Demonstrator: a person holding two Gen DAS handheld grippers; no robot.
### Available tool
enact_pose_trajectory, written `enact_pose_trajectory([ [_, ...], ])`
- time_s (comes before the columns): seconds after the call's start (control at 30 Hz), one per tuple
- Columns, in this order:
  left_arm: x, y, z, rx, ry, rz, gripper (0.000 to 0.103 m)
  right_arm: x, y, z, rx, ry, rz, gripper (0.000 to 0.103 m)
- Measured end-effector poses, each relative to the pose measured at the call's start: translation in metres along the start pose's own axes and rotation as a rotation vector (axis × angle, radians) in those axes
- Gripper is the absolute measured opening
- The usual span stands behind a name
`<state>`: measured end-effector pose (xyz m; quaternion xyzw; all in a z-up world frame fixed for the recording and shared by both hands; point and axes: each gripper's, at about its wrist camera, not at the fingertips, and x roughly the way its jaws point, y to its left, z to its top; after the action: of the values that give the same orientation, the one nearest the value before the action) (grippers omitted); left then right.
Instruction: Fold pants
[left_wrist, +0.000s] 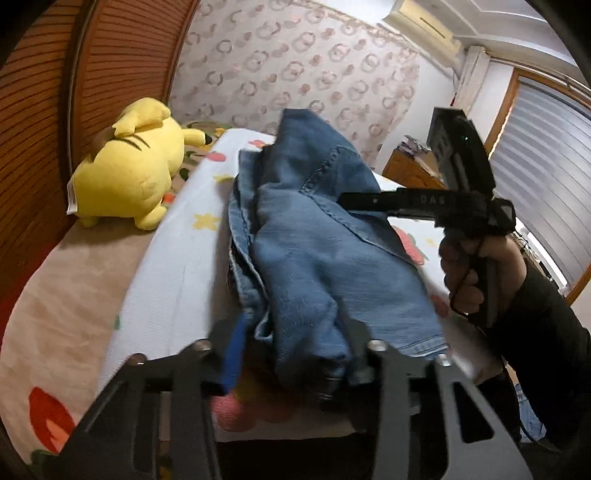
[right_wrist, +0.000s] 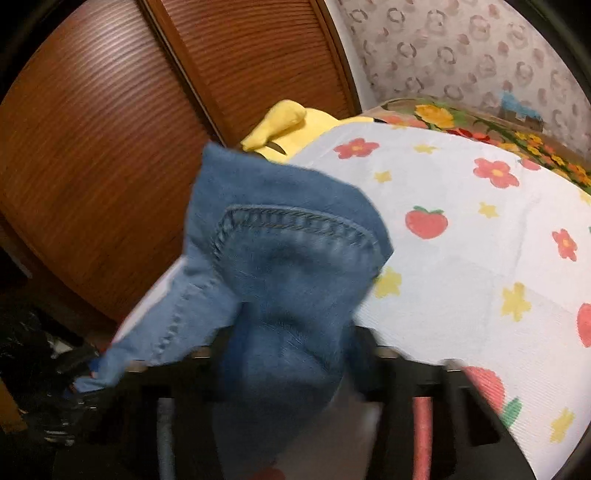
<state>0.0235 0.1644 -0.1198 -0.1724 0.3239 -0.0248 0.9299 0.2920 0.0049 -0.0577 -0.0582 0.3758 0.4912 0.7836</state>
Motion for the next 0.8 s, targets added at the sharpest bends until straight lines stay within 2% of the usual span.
enact_pose_trajectory([
  [0.07,-0.005,-0.001,0.002,0.001,-0.007,-0.009,0.030,-0.012,0.004,0.004,-0.021,-0.021,0.021,0.020],
  [0.2,-0.015,-0.006,0.005,-0.007,-0.012,-0.024,0.026,-0.036,0.024,0.011,-0.083,-0.067,0.043,0.018],
  [0.37,-0.039,-0.008,0.023,-0.013,-0.094,-0.031,0.026,-0.063,0.050,0.034,-0.153,-0.143,0.078,0.017],
  [0.53,-0.039,0.005,0.071,0.009,-0.158,0.006,0.026,-0.068,0.050,0.069,-0.179,-0.200,0.069,0.017],
  [0.7,-0.010,0.018,0.126,0.068,-0.183,0.039,0.026,-0.052,0.023,0.106,-0.153,-0.247,0.040,0.017],
  [0.8,0.018,0.028,0.155,0.079,-0.165,0.047,0.026,-0.034,0.005,0.127,-0.121,-0.256,0.022,0.017],
])
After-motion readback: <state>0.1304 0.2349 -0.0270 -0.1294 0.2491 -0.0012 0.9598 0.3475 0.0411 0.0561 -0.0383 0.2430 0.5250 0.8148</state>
